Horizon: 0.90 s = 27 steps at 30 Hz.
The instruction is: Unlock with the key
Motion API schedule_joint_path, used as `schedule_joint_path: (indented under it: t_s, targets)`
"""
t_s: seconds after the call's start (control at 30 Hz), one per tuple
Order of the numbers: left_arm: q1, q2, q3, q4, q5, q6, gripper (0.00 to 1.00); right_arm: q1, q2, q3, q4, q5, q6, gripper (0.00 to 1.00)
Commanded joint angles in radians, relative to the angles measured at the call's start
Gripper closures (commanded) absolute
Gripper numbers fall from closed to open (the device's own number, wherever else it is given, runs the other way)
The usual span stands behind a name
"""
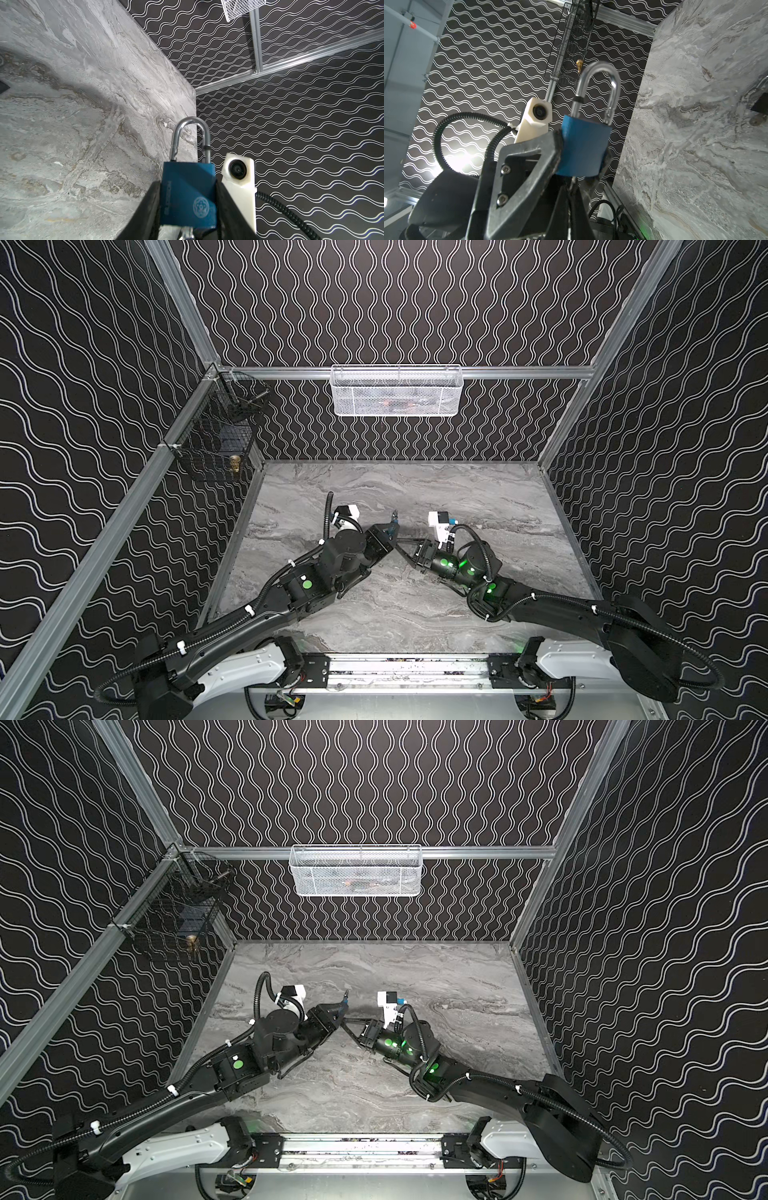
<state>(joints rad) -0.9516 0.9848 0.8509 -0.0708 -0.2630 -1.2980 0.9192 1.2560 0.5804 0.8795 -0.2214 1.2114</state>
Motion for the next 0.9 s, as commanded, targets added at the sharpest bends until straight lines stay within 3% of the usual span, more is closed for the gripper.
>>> schedule_joint_path:
  t_s: [0.0, 0.37, 0.7, 0.87]
  targets:
    - [-0.024, -0.012, 0.034, -0.012, 0.262, 0.031, 1.0, 0.003, -0.012, 0.035, -0.086, 0.005, -0.108, 1.0]
    - [-0.024, -0.042, 0.042, -0.118, 0.143, 0.117, 1.0, 0.002, -0.041, 0.087, -0.282, -0.006, -0.308, 1.0]
    - [-0.024, -0.031, 0.052, -0.164, 0.036, 0.155, 1.0, 0.015, -0.046, 0.132, -0.396, 0.013, -0.405, 1.0]
    - [-0.024, -0.011, 0.07, -0.206, -0.018, 0.18, 1.0, 0.023, -0.05, 0.134, -0.402, 0.024, -0.424, 0.9]
